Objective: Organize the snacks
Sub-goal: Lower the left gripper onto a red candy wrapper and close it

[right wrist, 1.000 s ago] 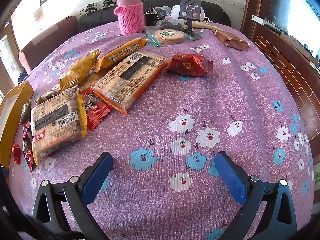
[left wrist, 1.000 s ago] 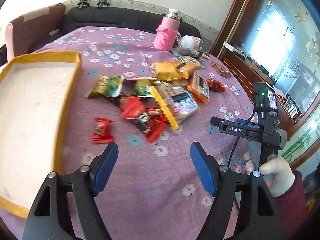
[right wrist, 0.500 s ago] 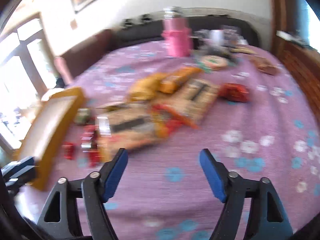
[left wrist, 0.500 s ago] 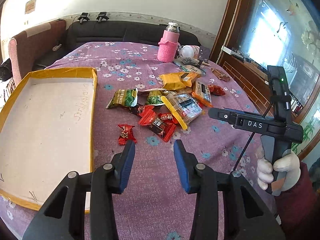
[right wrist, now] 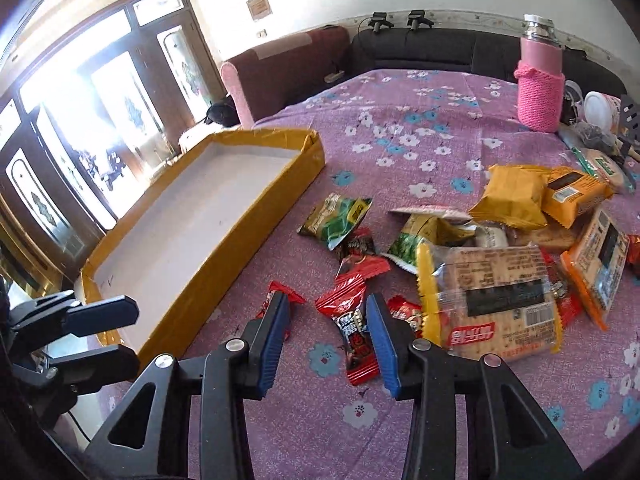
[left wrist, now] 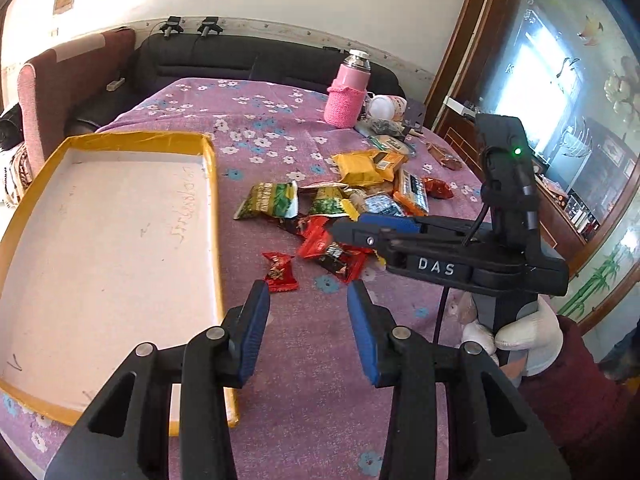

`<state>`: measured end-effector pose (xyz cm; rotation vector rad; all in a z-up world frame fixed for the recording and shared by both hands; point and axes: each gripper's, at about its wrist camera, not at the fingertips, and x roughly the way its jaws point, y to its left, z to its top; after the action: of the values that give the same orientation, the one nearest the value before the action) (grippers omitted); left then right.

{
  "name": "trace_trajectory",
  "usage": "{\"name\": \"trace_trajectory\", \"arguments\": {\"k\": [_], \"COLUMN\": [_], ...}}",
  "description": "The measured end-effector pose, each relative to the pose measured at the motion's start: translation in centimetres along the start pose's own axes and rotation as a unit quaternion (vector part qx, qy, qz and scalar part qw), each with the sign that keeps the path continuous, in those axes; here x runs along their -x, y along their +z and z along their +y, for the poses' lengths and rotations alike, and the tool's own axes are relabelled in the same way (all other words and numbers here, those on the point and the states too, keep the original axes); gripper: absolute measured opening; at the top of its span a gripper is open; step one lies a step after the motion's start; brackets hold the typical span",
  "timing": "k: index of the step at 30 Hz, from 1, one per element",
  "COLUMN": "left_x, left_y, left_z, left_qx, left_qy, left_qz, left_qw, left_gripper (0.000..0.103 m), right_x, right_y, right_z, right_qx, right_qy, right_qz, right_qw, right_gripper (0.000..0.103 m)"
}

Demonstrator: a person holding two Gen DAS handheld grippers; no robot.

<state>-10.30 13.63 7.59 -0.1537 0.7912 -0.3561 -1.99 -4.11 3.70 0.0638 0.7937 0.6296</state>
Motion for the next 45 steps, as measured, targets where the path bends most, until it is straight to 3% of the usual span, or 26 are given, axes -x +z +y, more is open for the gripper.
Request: {"name": "trace_trajectory", "arguments": {"k": [3,7,12,18,19,20,22,23,24,29,32,36,38,39,41,45], "left_x": [-2.6,-6.8,-10.5,-12.2,-12.0,-12.0,-11.8,-11.6,-11.5,-10.1,-9.5,-9.1,-9.1,-9.2,-9.1,-8.9], "left_y": [0.6,1.4,2.5,2.6,2.4,2.4,2.3,2.3,2.3,2.3,2.1,1.7,1.5,1.5,1.5,1.5], "left_z": [-1.7,-3.2,-2.9,-3.4,-3.5,-3.7,-3.9,-4.0,-3.9,-3.0,-2.4,-2.4,-2.5,-2.5,-2.6,-2.9], "left_qx": [-0.003,-0.006,0.019,-0.001,-0.006,-0.013,-0.02,-0.021,-0.018,0.015,0.044,0.054,0.056,0.057,0.06,0.059], "left_qy": [-0.029,-0.007,0.019,0.049,0.049,0.051,0.052,0.05,0.044,0.022,0.001,-0.002,-0.003,-0.005,-0.006,-0.006], "left_qz": [0.023,0.058,0.08,0.076,0.072,0.069,0.065,0.064,0.066,0.058,0.063,0.069,0.071,0.07,0.067,0.064], "left_qw": [0.9993,0.9982,0.9964,0.9959,0.9962,0.9963,0.9963,0.9965,0.9967,0.998,0.997,0.9962,0.9959,0.9959,0.9959,0.9962], "left_gripper": [0.038,0.038,0.038,0.037,0.033,0.018,0.016,0.004,0.001,0.001,0.008,0.015,0.016,0.016,0.016,0.016], "right_x": [2.0,3.4,3.2,2.9,2.9,2.8,2.7,2.8,2.9,3.6,3.9,6.0,7.2,7.8,8.8,10.1], "right_y": [0.7,0.4,0.2,-0.1,-0.2,-0.2,-0.2,-0.3,-0.3,-0.8,-1.2,-1.1,-0.9,-0.8,-0.5,-0.7], "right_z": [-3.0,-7.1,-9.5,-10.6,-10.4,-10.4,-10.5,-10.6,-10.7,-12.3,-13.5,-13.6,-13.8,-14.0,-14.5,-15.1], "right_qx": [-0.034,-0.096,-0.126,-0.151,-0.151,-0.152,-0.154,-0.157,-0.161,-0.211,-0.249,-0.249,-0.249,-0.256,-0.265,-0.29], "right_qy": [-0.02,-0.034,-0.026,-0.014,-0.016,-0.019,-0.027,-0.029,-0.028,0.036,0.07,-0.066,-0.09,-0.079,-0.03,0.039], "right_qz": [-0.037,-0.07,-0.062,-0.056,-0.055,-0.054,-0.054,-0.055,-0.056,-0.067,-0.073,-0.101,-0.118,-0.126,-0.138,-0.154], "right_qw": [0.999,0.992,0.99,0.987,0.987,0.987,0.986,0.986,0.985,0.974,0.963,0.961,0.957,0.955,0.954,0.944], "right_gripper": [0.043,0.049,0.049,0.049,0.049,0.049,0.049,0.051,0.051,0.052,0.053,0.056,0.065,0.073,0.079,0.085]}}
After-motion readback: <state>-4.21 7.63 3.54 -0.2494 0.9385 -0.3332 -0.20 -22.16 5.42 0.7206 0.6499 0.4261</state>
